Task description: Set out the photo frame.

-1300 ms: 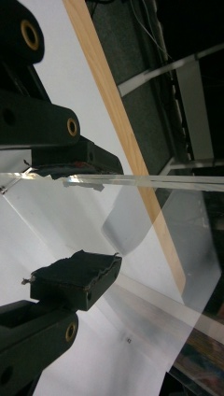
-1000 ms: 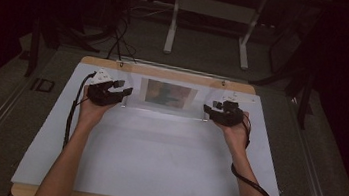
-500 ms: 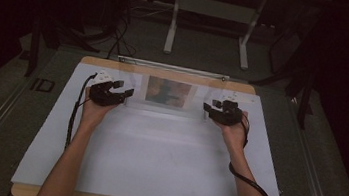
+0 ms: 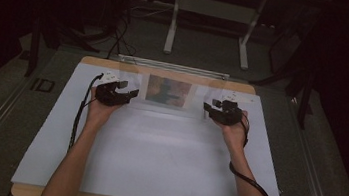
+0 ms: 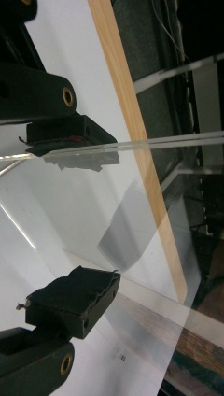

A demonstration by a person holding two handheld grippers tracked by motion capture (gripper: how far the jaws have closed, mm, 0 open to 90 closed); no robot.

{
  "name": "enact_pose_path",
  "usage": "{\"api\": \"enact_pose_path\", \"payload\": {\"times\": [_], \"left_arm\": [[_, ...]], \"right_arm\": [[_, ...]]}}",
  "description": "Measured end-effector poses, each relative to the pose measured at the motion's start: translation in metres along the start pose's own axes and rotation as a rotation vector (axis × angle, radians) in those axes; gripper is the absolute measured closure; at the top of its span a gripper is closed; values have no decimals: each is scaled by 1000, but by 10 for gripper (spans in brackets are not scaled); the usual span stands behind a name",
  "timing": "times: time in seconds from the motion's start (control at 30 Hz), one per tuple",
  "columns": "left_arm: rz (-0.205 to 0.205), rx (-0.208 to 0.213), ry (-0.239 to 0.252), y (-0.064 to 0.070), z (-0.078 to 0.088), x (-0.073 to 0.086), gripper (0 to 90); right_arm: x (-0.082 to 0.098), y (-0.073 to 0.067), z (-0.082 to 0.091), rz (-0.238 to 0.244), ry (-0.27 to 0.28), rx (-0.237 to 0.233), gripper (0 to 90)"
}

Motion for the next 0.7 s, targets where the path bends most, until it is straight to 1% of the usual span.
{"api": "enact_pose_path", "payload": {"times": [0.03,0.1,0.13,0.2,0.3,0.53,0.63,0.7], "left_arm": [[-1,-11,6,0,-1,0,370],[-1,-19,11,0,-3,1,369],[-9,-28,14,0,-3,1,369],[-12,-39,23,0,-5,1,370],[-9,-50,20,1,-6,1,370],[-9,-55,-4,4,-3,-2,372],[-12,-56,-10,6,0,-4,372],[1,-61,-2,8,4,-5,371]], "right_arm": [[0,0,-1,5,2,10,534],[0,-1,-3,15,-1,23,530],[-1,-2,-4,16,-1,28,528],[-1,-1,-5,22,3,36,526],[-1,-1,-7,30,3,47,524],[-3,-4,-6,55,-8,64,521],[-3,-6,-4,54,-12,65,521],[-2,-8,-2,44,-8,60,520]]}}
Point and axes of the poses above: each handheld gripper's, and its own axes: z roughly backward along the jaws, x roughly out of its underside, y roughly to its right, the point moved 1 cm from there along -z, roughly forward along the jaws, and after that the axes turned 12 degrees about y, right-handed, at the moved point
